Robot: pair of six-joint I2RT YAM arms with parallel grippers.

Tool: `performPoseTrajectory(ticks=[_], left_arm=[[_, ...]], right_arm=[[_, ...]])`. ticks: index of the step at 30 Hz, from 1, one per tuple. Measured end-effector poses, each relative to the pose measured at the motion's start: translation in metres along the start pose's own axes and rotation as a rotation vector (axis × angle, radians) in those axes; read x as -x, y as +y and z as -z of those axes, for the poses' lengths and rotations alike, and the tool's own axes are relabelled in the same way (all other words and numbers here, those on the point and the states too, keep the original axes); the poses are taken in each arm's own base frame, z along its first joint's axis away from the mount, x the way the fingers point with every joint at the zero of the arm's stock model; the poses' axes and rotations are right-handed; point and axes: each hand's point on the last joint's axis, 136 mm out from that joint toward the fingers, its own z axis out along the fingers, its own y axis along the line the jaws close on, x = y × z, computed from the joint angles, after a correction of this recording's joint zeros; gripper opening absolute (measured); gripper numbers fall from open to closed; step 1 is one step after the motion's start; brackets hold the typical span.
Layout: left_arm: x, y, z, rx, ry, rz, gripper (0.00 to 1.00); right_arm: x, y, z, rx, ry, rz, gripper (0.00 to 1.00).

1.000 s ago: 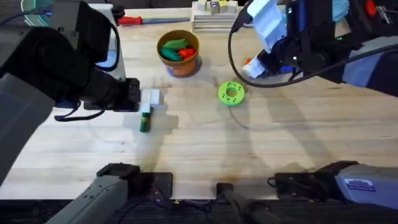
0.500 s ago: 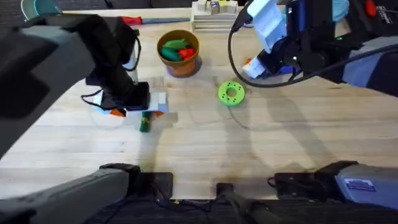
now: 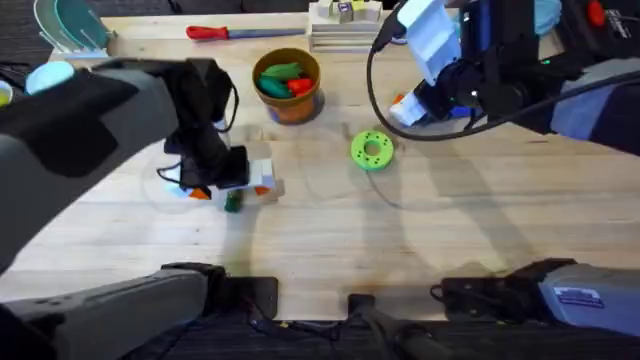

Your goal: Pick up the gripper from the table and insert it into the empty holder that is missing its gripper. Then pick up a screw, insert it into the mounting hole, and use the screwdriver to tighten it. Finally, clean up the table by picking up the vegetable and placing it into the bucket.

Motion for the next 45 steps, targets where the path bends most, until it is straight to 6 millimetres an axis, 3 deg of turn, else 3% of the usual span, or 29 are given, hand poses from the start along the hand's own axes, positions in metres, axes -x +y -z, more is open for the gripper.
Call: performPoseTrajectory(ticks=[7,9,10,15,16,21,25,26,32,35,40,45], left_arm=[[-0.012,0.002,-0.016,0.005,0.031,0.023,0.994],[-0.012,0.001,-0.016,-0.001,0.032,0.027,0.925],[-0.012,0.001,-0.016,-0.003,0.03,0.03,0.833],[-0.007,0.001,-0.016,0.002,0.012,0.039,0.106],[-0.007,0.002,-0.016,0.005,0.01,0.039,0.032],[-0.009,0.003,-0.015,0.011,0.02,0.038,0.017],[-0.003,0.002,0.003,0.013,0.012,0.038,0.016],[0.024,-0.001,0.034,0.0,-0.075,0.043,0.015],[0.094,-0.018,0.118,-0.095,-0.372,0.067,0.014],[0.13,-0.036,0.154,-0.188,-0.544,0.097,0.014],[0.153,-0.08,0.175,-0.302,-0.668,0.063,0.014],[0.158,-0.121,0.164,-0.353,-0.655,0.017,0.013]], right_arm=[[0.0,0.0,0.0,0.0,0.0,0.0,0.993],[0.0,0.0,0.0,0.0,0.0,0.0,0.993],[0.0,0.0,0.0,0.0,0.0,0.0,0.992],[0.0,0.0,0.0,0.0,0.0,0.0,0.992],[0.0,0.0,0.0,0.0,0.0,0.0,0.993],[0.0,0.0,0.0,0.002,-0.001,0.0,0.992],[0.0,0.0,0.0,0.002,-0.001,0.0,0.992],[0.0,0.0,0.0,0.002,-0.001,0.0,0.992],[0.0,0.0,0.0,0.003,-0.001,-0.003,0.994],[0.0,0.0,0.0,0.003,-0.001,-0.003,0.993],[0.0,0.0,0.0,0.003,-0.001,-0.003,0.992],[0.0,0.001,0.0,0.004,0.001,-0.003,0.991]])
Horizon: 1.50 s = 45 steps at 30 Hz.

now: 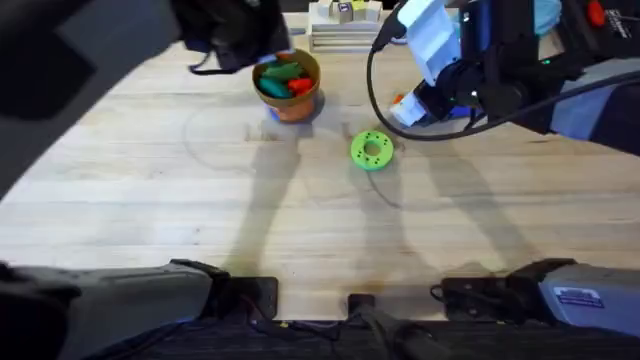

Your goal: Pick up the gripper from the table and insert it into the empty holder that is missing its gripper. Then pick up a screw, insert it into the mounting hole, and use the screwdriver to tighten it. Finally, clean up the table by picking up the vegetable and placing it into the bucket.

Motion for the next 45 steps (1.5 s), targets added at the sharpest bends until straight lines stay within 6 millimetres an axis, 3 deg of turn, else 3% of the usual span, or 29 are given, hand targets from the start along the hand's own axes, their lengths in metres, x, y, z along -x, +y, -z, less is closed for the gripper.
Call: performPoseTrajectory(ticks=[8,12,15,16,20,26,31,41,45], left_arm=[[-0.018,-0.002,-0.036,0.023,0.088,0.04,0.028],[-0.023,-0.002,-0.046,0.027,0.111,0.047,0.363],[-0.022,-0.003,-0.047,0.023,0.11,0.052,0.753],[-0.021,-0.003,-0.047,0.021,0.107,0.055,0.835],[-0.021,-0.004,-0.047,0.019,0.104,0.059,0.985],[-0.015,-0.006,-0.038,0.024,0.107,0.002,0.995],[-0.008,-0.002,-0.01,0.066,0.124,-0.09,0.995],[-0.021,0.015,0.081,0.089,0.137,-0.349,0.995],[-0.025,0.019,0.104,0.086,0.115,-0.417,0.995]], right_arm=[[0.0,0.0,0.0,0.0,0.0,0.0,0.992],[0.0,0.0,0.0,0.0,0.0,0.0,0.994],[0.0,0.0,0.0,0.0,0.0,0.0,0.993],[0.0,0.0,0.0,0.0,0.0,0.0,0.993],[-0.004,0.002,0.0,0.01,0.017,0.003,0.992],[-0.014,0.008,0.001,0.031,0.06,-0.06,0.991],[-0.02,0.009,0.015,0.043,0.096,-0.179,0.991],[0.002,-0.022,0.117,0.076,0.189,-0.267,0.991],[0.003,-0.027,0.142,0.084,0.232,-0.323,0.992]])
